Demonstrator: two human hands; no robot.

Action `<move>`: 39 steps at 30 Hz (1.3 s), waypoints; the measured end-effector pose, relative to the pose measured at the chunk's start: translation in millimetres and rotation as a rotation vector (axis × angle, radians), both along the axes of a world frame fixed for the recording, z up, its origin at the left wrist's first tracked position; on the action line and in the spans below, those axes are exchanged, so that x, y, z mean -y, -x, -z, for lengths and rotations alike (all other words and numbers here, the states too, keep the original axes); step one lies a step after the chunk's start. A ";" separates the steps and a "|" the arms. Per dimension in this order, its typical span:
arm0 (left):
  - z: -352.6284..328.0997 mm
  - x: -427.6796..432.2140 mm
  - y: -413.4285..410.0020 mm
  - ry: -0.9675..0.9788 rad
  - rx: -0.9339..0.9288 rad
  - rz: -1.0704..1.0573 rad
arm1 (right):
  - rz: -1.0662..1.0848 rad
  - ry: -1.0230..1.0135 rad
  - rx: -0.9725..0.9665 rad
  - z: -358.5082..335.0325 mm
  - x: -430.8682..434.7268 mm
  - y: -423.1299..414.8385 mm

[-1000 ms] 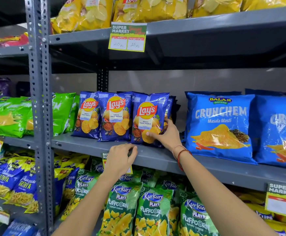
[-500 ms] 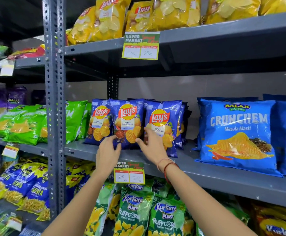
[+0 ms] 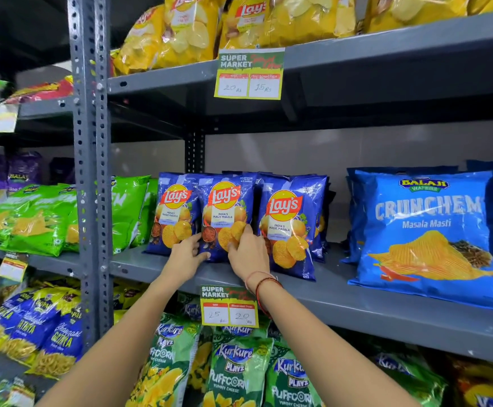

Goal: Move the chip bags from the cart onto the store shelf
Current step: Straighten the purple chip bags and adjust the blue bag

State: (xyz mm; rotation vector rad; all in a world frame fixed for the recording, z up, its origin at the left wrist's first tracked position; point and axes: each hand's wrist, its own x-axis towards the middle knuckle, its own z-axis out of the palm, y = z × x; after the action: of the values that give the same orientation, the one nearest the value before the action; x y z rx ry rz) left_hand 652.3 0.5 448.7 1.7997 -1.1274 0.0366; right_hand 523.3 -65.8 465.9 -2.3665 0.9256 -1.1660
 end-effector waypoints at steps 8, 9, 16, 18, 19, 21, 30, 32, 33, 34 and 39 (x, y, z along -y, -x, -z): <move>-1.4 1.7 -1.4 -0.011 0.020 -0.025 | -0.065 0.040 0.082 3.3 -1.8 4.6; -1.2 1.2 0.1 0.002 -0.006 -0.033 | -0.093 0.039 0.094 2.0 -1.7 8.6; -3.5 2.1 42.1 0.345 0.146 -0.196 | -0.134 0.149 0.229 -11.1 -3.6 73.0; -8.9 8.0 66.7 0.429 0.228 -0.193 | -0.083 0.202 0.260 -13.2 -1.1 98.4; -12.2 12.6 79.1 0.450 0.273 -0.152 | -0.039 0.222 0.275 -13.1 2.2 109.7; -19.0 23.3 102.5 0.433 0.360 -0.024 | 0.066 0.249 0.302 -10.1 12.9 128.5; -1.5 47.8 119.5 0.134 0.478 0.132 | 0.028 -0.042 -0.008 9.3 39.8 137.9; 1.3 47.2 118.7 0.147 0.472 0.120 | 0.048 -0.040 -0.043 4.2 41.4 134.1; 1.7 47.5 119.5 0.149 0.473 0.106 | 0.064 -0.047 -0.066 2.0 42.3 133.0; 1.9 47.9 121.0 0.147 0.472 0.095 | 0.075 -0.058 -0.078 0.6 44.0 132.4; 0.6 48.7 130.6 0.131 0.455 0.034 | 0.036 -0.101 -0.009 2.0 47.2 138.6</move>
State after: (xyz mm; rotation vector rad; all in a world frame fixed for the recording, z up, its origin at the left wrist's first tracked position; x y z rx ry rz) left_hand 521.7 -48.2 448.1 1.6976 -1.4348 0.5104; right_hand 384.7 -112.9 463.9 -2.2860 1.0102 -1.0962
